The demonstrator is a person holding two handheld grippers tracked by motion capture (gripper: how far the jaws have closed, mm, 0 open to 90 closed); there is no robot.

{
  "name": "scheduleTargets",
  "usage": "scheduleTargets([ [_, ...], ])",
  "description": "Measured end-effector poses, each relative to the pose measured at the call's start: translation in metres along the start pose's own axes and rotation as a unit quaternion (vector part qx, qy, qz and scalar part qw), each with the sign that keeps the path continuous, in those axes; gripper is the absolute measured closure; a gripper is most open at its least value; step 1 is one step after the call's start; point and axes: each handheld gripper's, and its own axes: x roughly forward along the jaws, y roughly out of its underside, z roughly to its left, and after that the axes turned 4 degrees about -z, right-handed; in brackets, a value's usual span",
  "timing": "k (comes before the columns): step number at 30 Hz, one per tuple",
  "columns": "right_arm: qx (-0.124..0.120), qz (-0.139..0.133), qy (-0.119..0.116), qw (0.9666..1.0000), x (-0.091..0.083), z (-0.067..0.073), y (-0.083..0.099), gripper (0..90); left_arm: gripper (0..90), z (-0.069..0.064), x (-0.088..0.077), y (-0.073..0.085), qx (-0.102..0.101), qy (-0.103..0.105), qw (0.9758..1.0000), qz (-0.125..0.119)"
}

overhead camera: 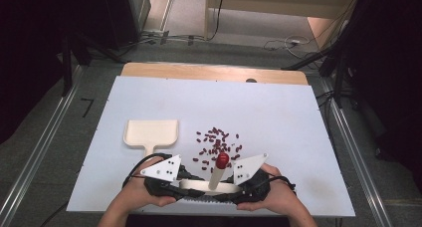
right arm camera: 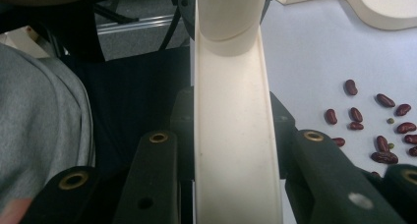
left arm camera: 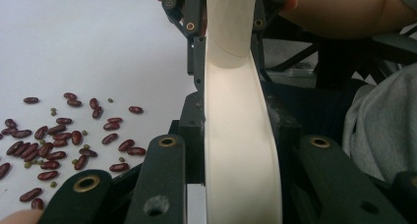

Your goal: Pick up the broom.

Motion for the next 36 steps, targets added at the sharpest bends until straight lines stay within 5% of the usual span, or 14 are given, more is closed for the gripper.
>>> scheduleTargets([
  [3,-0.002,-0.003,0.003,1.0000,0.000,0.000,-0.001,65.7,66.9,0.001,-0.001,0.001,-0.003,-0.010,0.9999,-0.007],
  [7,0.016,-0.012,0.031,0.9993,-0.002,-0.001,-0.003,65.8,52.3,0.003,-0.007,0.001,-0.008,-0.067,0.9972,-0.033],
  [10,0.033,-0.022,0.059,0.9975,-0.008,-0.004,-0.002,65.9,26.7,0.006,-0.014,0.001,-0.030,-0.110,0.9924,-0.046],
  [12,0.038,-0.026,0.064,0.9969,-0.010,-0.005,-0.001,65.8,22.9,0.009,-0.019,0.003,-0.042,-0.131,0.9888,-0.057],
  [13,0.041,-0.033,0.079,0.9955,-0.014,-0.007,0.000,65.8,16.0,0.010,-0.024,0.004,-0.056,-0.153,0.9843,-0.068],
  [14,0.045,-0.036,0.087,0.9946,-0.016,-0.007,0.001,65.8,12.7,0.010,-0.024,0.004,-0.056,-0.153,0.9843,-0.068],
  [17,0.055,-0.043,0.102,0.9923,-0.020,-0.009,0.002,65.8,8.2,0.013,-0.032,0.006,-0.075,-0.180,0.9776,-0.079],
  [20,0.068,-0.055,0.127,0.9880,-0.026,-0.012,0.003,65.8,1.3,0.015,-0.039,0.010,-0.089,-0.197,0.9721,-0.091],
  [21,0.081,-0.066,0.145,0.9839,-0.031,-0.014,0.005,65.8,0.0,0.016,-0.041,0.012,-0.091,-0.203,0.9703,-0.095],
  [22,0.081,-0.066,0.145,0.9839,-0.031,-0.014,0.005,65.8,0.0,0.016,-0.043,0.014,-0.095,-0.211,0.9678,-0.100],
  [36,0.140,-0.109,0.246,0.9530,-0.057,-0.030,0.025,65.8,0.0,0.015,-0.079,0.039,-0.112,-0.303,0.9387,-0.121],
])
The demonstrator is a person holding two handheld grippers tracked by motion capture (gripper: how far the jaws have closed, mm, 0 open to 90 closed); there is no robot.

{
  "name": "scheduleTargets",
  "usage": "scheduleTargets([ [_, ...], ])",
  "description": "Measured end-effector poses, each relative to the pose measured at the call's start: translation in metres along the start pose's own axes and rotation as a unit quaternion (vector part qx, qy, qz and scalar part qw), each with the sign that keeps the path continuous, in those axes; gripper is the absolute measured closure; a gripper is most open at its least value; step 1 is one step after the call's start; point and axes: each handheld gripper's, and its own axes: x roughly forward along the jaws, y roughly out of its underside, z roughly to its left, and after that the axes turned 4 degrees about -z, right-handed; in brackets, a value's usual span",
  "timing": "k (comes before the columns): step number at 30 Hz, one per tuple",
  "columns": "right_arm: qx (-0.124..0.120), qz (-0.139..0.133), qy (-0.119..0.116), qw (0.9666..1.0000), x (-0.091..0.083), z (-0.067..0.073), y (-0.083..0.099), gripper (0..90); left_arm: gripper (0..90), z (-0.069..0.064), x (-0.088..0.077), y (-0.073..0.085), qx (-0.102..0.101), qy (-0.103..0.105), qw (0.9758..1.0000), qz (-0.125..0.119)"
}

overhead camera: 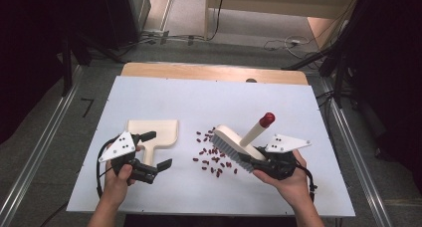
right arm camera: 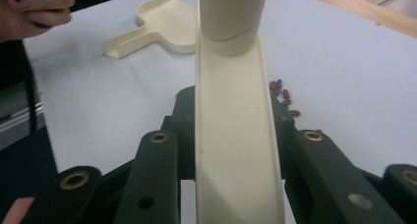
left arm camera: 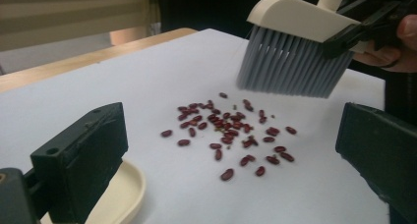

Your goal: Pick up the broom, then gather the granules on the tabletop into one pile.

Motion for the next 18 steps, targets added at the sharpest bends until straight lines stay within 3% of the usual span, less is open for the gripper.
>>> scheduleTargets([
  [12,0.038,-0.015,0.057,0.9975,-0.007,-0.021,0.010,65.8,0.0,0.029,-0.028,0.024,-0.009,-0.071,0.9974,0.006],
  [16,0.059,-0.013,0.086,0.9945,-0.009,-0.028,0.013,65.7,0.0,0.037,-0.037,0.032,0.001,-0.087,0.9959,0.024],
  [18,0.069,-0.012,0.108,0.9916,-0.010,-0.034,0.015,65.7,0.0,0.041,-0.043,0.036,-0.006,-0.092,0.9956,0.016],
])
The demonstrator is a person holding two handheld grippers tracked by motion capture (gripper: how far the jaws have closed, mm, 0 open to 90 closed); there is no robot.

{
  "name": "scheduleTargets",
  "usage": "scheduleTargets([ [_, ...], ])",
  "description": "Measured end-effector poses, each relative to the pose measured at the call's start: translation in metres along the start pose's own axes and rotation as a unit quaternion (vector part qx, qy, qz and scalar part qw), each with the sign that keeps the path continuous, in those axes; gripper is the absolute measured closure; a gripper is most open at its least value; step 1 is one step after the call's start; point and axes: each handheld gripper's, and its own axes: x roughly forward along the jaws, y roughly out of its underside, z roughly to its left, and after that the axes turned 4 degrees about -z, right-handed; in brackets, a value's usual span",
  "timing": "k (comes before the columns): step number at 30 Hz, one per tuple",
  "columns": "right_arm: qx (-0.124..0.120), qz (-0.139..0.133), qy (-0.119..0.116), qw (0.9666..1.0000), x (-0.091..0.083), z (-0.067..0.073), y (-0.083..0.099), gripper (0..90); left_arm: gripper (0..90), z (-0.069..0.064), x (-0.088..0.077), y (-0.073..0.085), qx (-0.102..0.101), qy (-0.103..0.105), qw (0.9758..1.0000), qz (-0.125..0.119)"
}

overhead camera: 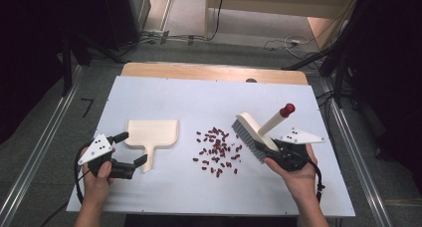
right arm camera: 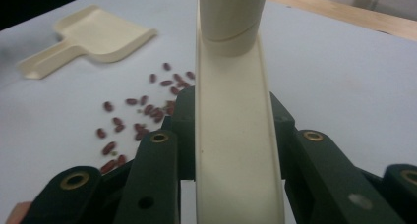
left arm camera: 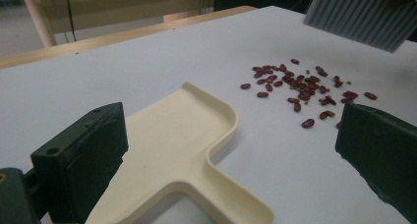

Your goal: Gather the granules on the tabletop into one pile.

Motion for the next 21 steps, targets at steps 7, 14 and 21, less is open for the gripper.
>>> scheduleTargets([
  [7,0.016,0.009,0.071,0.9973,0.002,-0.021,0.005,65.7,0.0,0.010,-0.002,0.018,-0.011,-0.019,0.9998,0.001],
  [14,0.010,0.044,0.101,0.9939,0.027,-0.023,0.008,65.7,0.0,0.008,0.000,0.026,-0.011,-0.017,0.9998,-0.002],
  [21,-0.021,0.087,0.128,0.9877,0.055,-0.010,0.006,65.7,0.0,0.012,-0.002,0.027,-0.028,-0.015,0.9994,-0.017],
])
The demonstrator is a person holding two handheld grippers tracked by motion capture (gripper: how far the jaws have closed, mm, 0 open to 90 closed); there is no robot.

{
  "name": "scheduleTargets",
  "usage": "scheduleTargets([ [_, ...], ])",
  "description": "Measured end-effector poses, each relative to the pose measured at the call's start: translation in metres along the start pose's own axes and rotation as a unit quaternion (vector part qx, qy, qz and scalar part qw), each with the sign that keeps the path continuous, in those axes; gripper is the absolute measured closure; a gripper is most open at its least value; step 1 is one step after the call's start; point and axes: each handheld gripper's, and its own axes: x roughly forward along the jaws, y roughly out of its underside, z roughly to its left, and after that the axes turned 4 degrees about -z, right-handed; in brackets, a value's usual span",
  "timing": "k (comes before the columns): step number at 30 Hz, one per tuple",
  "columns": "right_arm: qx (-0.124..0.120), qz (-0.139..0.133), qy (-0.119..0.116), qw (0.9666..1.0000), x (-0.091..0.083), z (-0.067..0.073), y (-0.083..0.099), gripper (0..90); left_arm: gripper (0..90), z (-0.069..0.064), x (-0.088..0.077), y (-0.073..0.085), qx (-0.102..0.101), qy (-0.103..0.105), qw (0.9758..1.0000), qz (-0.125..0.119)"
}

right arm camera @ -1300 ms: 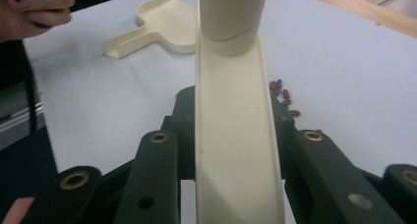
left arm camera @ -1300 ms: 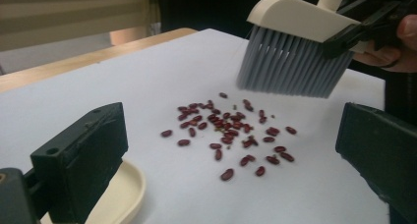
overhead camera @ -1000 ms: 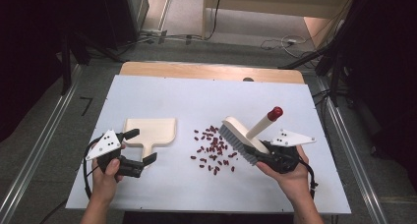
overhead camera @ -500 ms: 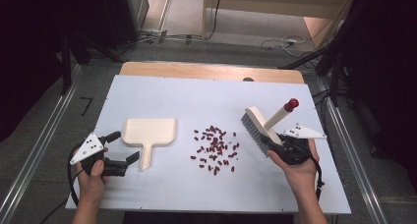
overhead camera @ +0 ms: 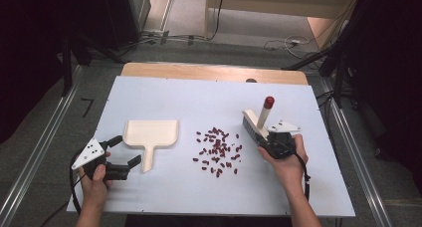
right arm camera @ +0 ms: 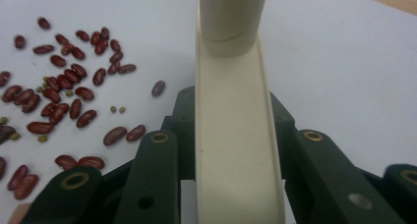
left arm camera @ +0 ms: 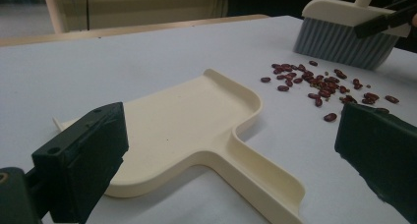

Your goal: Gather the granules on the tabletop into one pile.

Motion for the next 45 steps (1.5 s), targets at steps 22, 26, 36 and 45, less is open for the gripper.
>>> scheduleTargets([
  [22,-0.024,0.005,-0.038,0.9990,0.002,0.051,-0.008,65.8,1.3,-0.003,0.005,0.000,0.014,0.004,0.9998,0.013],
  [26,-0.027,-0.001,-0.028,0.9993,0.000,0.052,-0.012,65.7,1.9,-0.003,0.005,0.000,0.016,0.004,0.9998,0.014],
  [36,-0.015,-0.048,-0.102,0.9935,-0.029,0.063,-0.030,65.7,1.9,-0.004,0.006,0.000,0.016,0.005,0.9997,0.018],
  [45,-0.010,-0.047,-0.224,0.9734,-0.031,0.099,-0.028,65.7,1.9,-0.004,0.006,0.000,0.019,0.007,0.9997,0.016],
])
